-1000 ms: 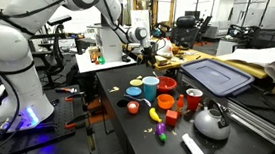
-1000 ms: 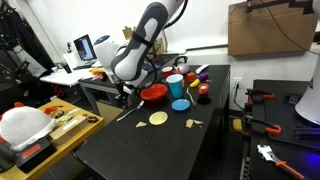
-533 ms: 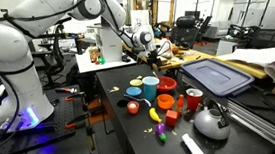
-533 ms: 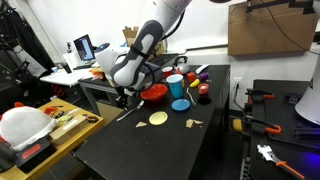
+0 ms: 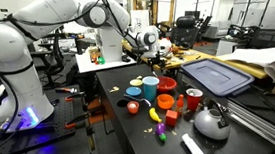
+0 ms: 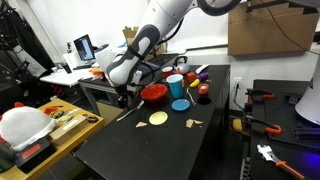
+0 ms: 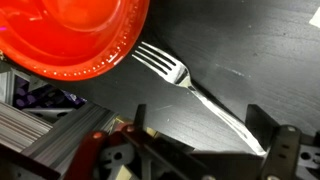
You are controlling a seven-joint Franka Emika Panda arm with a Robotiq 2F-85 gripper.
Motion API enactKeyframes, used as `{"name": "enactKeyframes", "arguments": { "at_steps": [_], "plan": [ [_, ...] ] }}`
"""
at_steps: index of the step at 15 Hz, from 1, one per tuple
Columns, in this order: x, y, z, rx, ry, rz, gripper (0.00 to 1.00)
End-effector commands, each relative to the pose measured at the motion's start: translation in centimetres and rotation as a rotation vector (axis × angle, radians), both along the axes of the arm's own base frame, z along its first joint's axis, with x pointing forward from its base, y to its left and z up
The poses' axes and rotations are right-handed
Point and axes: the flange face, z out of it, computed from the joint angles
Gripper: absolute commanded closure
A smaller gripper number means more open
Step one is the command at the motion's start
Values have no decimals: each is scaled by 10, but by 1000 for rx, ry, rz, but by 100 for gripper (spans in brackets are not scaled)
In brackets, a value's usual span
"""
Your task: Move the left fork to the right front
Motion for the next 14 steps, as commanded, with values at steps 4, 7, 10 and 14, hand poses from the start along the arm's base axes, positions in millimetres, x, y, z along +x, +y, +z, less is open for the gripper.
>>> {"name": "enactKeyframes", "arguments": {
  "at_steps": [4, 7, 10, 14],
  "plan": [
    [12, 0, -4, 26, 115, 123, 0],
    [14, 3, -13, 16, 135, 144, 0],
    [16, 4, -23, 3, 142, 147, 0],
    [17, 5, -32, 3, 149, 145, 0]
  ]
}}
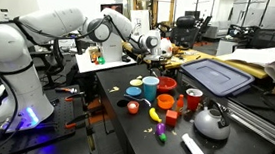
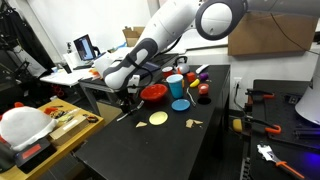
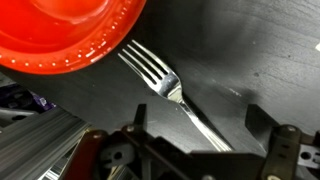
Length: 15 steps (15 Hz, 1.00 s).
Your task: Move the left fork to the right front
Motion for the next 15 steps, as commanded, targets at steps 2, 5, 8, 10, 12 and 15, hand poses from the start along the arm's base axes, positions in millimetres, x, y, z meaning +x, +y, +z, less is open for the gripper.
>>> {"name": "enactKeyframes", "arguments": {
  "at_steps": [2, 5, 8, 10, 12, 15],
  "plan": [
    [5, 2, -2, -1, 20, 15, 0],
    [6, 1, -4, -3, 22, 11, 0],
    [7, 0, -6, 6, 31, 9, 0],
    [7, -3, -6, 22, 37, 9, 0],
    [7, -5, -7, 36, 43, 10, 0],
    [8, -9, -9, 73, 56, -1, 26]
  ]
}}
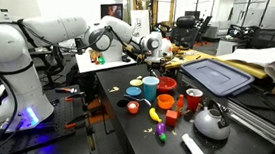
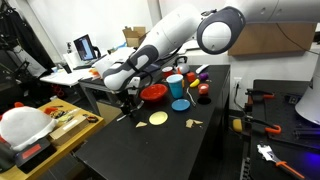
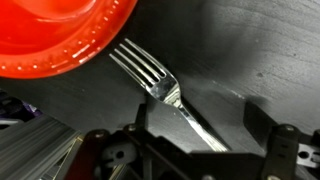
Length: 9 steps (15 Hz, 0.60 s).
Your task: Move the left fork to the right front
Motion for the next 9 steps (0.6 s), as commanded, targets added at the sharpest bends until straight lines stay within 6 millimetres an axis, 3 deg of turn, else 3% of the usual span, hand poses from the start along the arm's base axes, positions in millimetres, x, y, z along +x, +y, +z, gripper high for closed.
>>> {"name": "enactKeyframes", "arguments": {
  "at_steps": [1, 9],
  "plan": [
    [2, -6, 4, 60, 28, 9, 32],
    [3, -16, 15, 135, 60, -72, 95]
  ]
}}
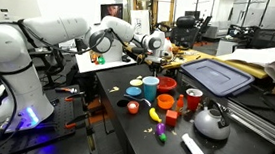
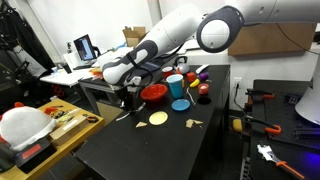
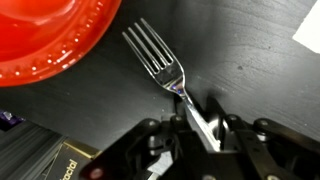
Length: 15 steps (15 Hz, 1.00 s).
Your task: Move the left fork to the right front
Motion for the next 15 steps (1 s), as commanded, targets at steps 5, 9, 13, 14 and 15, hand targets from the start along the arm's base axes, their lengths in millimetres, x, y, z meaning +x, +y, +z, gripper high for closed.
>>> {"name": "enactKeyframes", "arguments": {
  "at_steps": [5, 9, 13, 14, 15],
  "plan": [
    [1, -18, 26, -11, 46, -123, 98],
    [-6, -14, 49, -49, 103, -197, 98],
    [-16, -4, 68, -94, 158, -281, 98],
    [-18, -1, 72, -101, 173, -297, 98],
    [-21, 0, 74, -117, 182, -323, 98]
  ]
}}
